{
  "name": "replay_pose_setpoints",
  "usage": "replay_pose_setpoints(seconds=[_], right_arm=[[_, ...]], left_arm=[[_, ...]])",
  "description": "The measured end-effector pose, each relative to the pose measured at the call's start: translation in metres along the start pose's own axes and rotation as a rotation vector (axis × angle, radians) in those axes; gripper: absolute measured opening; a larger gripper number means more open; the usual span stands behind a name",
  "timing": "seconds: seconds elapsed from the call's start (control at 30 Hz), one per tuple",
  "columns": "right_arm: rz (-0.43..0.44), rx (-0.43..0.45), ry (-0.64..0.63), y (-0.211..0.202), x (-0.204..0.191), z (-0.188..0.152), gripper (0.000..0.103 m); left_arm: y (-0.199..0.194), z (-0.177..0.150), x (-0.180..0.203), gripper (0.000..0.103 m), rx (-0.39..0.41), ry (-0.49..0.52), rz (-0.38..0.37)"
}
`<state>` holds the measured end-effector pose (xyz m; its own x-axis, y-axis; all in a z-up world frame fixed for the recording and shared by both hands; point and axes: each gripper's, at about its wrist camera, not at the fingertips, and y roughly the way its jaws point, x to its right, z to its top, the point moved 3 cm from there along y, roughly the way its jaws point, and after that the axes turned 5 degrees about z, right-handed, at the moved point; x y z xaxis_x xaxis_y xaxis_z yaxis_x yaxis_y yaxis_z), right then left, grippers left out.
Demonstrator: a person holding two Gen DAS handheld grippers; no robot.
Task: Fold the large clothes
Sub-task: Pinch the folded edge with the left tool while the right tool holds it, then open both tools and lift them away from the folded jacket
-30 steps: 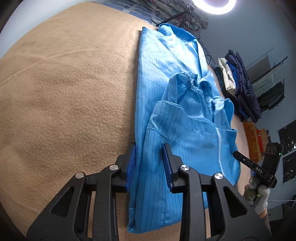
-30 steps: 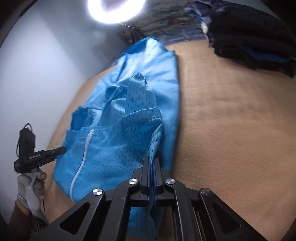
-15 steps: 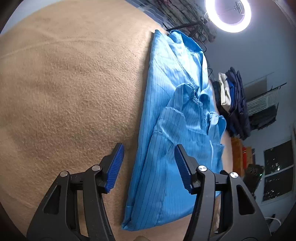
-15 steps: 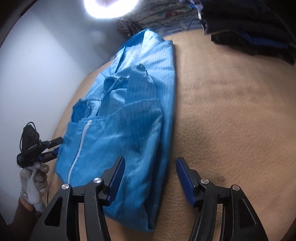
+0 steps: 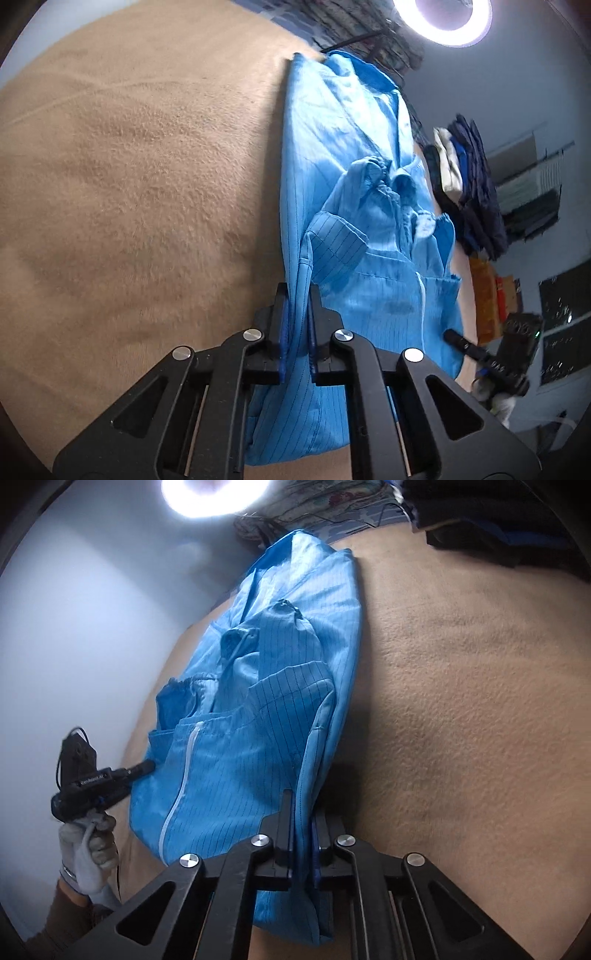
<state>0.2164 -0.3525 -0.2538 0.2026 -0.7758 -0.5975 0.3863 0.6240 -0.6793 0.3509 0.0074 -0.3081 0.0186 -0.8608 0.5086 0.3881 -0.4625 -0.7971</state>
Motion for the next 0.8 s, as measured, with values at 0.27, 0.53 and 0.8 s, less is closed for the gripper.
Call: replay_pose_setpoints(seconds=[0.27,0.53,0.8], right_arm=[[-0.005,-0.107,-0.067,-0.021,-0.024,-0.055,0.003],[-0.1,-0.135,-0.196,-0.038,-0.041,-0.067,0.032],[-0.016,0.081,-0.233,-0.089,-0.076,0.021,0.04]], left_arm=[[-0.032,-0.063,-0.011,0.006,-0.066,0.087,0.023],[-0.06,-0.08,-0.007,0.03,-0.049,0.157,0.069],[-0.068,0.001,0.006,0.046,0.024,0.187,0.069]])
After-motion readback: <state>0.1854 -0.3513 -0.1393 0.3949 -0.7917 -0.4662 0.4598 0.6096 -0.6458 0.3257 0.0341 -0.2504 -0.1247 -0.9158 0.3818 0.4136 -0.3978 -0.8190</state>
